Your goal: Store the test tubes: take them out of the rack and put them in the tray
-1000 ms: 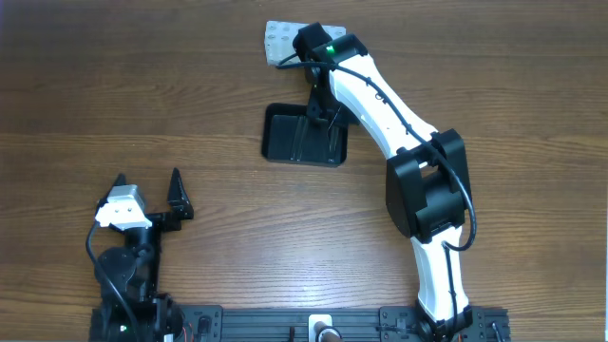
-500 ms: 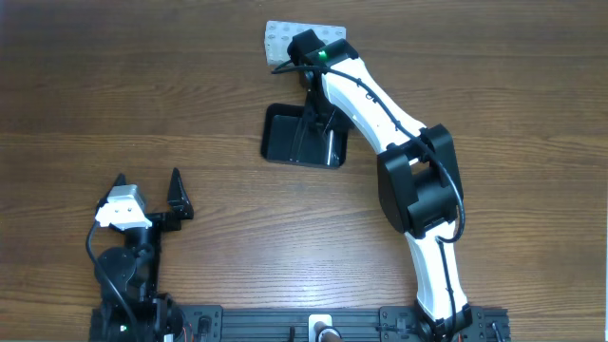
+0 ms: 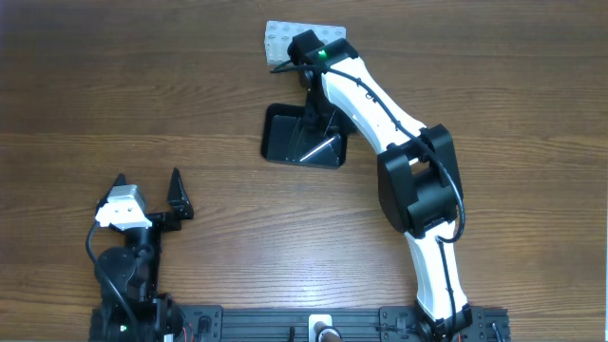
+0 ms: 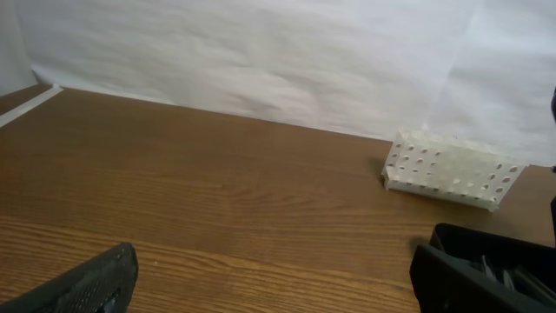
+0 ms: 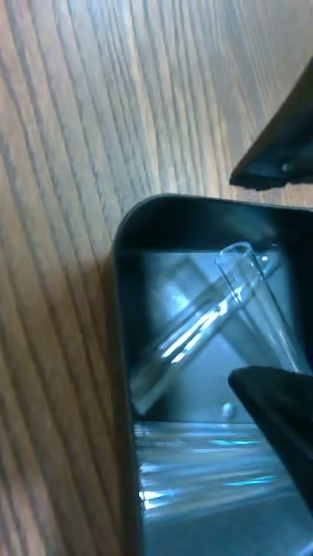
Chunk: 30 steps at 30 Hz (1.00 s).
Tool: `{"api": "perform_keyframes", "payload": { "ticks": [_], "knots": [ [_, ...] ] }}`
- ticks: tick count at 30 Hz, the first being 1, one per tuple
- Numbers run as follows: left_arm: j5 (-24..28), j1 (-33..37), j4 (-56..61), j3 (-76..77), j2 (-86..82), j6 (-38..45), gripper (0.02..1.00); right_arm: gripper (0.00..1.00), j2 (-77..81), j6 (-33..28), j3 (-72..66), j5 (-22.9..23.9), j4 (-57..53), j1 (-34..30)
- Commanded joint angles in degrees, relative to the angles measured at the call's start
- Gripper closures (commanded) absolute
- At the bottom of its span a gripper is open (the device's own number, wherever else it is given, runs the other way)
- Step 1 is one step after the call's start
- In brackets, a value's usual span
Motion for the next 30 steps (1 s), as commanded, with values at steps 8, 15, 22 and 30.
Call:
{"api": "perform_keyframes", "payload": {
  "ticks": [8, 15, 22, 30],
  "knots": [
    [-0.04, 0.35, -0.26, -0.24, -0.46, 1.05, 0.020, 0.104, 0.22, -10.58, 23.17, -1.05, -14.05, -0.85],
    [-0.02, 0.35, -0.28, -0.24, -0.46, 1.03, 0.020, 0.009, -0.07, -17.51, 40.19, -0.57, -24.15, -1.62],
    [-0.02, 0.35, -0.26, -0.24, -0.46, 1.03, 0.020, 0.007, -6.32, -19.23, 45.77, 1.09, -24.72, -2.29],
    [-0.04, 0.35, -0.26, -0.24, -0.46, 1.05, 0.020, 0.009, -15.91, -22.25, 45.18, 2.60, -25.90, -3.19]
  ]
}}
